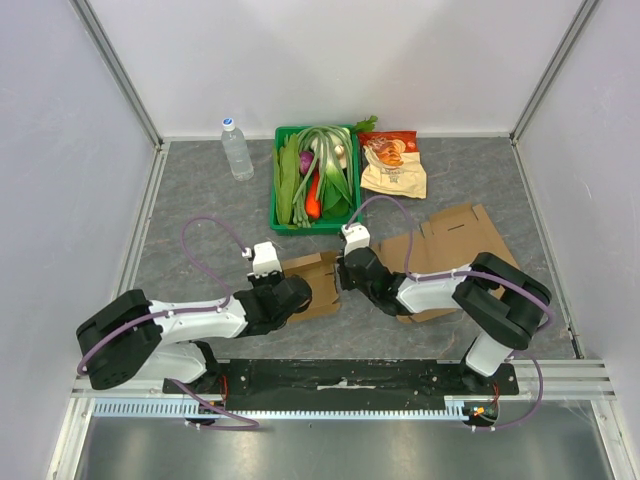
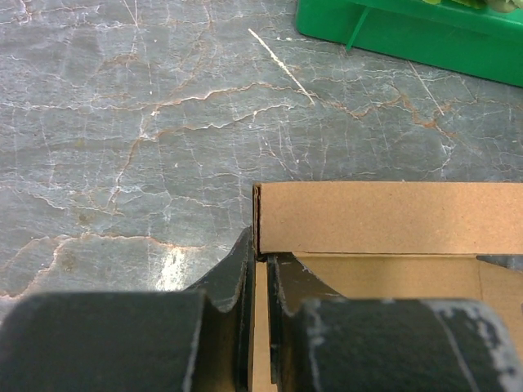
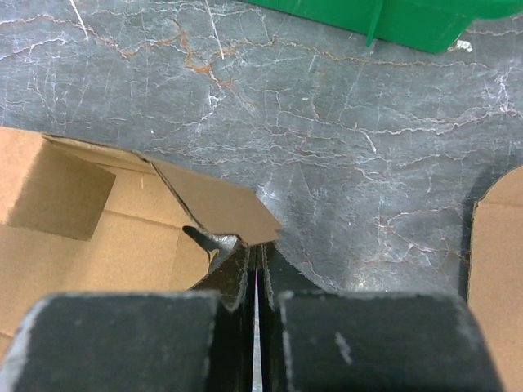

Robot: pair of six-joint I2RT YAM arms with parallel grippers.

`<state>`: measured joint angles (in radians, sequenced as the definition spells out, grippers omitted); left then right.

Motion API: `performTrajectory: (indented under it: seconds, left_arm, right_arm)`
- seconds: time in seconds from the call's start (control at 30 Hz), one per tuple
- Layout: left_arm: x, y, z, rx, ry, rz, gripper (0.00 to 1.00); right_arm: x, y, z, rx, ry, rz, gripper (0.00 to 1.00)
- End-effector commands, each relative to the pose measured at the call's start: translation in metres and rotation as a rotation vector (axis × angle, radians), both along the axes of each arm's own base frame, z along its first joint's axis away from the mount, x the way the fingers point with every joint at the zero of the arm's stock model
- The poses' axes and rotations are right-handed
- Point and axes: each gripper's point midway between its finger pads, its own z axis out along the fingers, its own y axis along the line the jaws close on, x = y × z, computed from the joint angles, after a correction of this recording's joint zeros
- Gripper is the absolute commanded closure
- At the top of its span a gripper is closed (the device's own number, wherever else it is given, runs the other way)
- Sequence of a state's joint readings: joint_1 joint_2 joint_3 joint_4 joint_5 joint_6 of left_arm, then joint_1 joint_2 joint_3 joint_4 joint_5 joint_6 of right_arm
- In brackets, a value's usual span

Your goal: Fold the paper box

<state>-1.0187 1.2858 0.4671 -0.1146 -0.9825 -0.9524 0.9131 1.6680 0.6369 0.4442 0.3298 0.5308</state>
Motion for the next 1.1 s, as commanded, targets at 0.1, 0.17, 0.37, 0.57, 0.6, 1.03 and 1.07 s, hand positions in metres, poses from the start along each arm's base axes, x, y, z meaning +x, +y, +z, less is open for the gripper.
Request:
performTrajectory:
  seconds: [0.1, 0.17, 0.37, 0.57, 0.6, 1.03, 1.07]
  left_arm:
    - [0.007, -0.008, 0.012, -0.083, -0.057, 0.021, 0.98]
    - [0.007, -0.008, 0.011, -0.081, -0.055, 0.022, 0.98]
    - [0.007, -0.008, 0.011, -0.086, -0.055, 0.026, 0.98]
    - [0.006, -0.008, 0.011, -0.085, -0.053, 0.027, 0.98]
    - [0.006, -0.007, 0.01, -0.085, -0.052, 0.027, 0.98]
    - [0.006, -0.008, 0.01, -0.085, -0.049, 0.026, 0.98]
    - [0.006, -0.008, 0.01, -0.087, -0.048, 0.025, 0.98]
  right_arm:
    - [0.018, 0.012, 0.021, 0.038, -0.093, -0.027, 1.0]
    - [0.019, 0.016, 0.024, 0.054, -0.095, -0.014, 1.0]
    - [0.015, 0.024, 0.03, 0.091, -0.101, 0.023, 1.0]
    - [0.012, 0.038, 0.042, 0.152, -0.123, 0.084, 1.0]
    - [0.01, 0.041, 0.041, 0.16, -0.113, 0.103, 1.0]
    - [0.005, 0.05, 0.014, 0.144, -0.034, 0.124, 1.0]
    - [0.006, 0.052, 0.014, 0.147, -0.031, 0.126, 1.0]
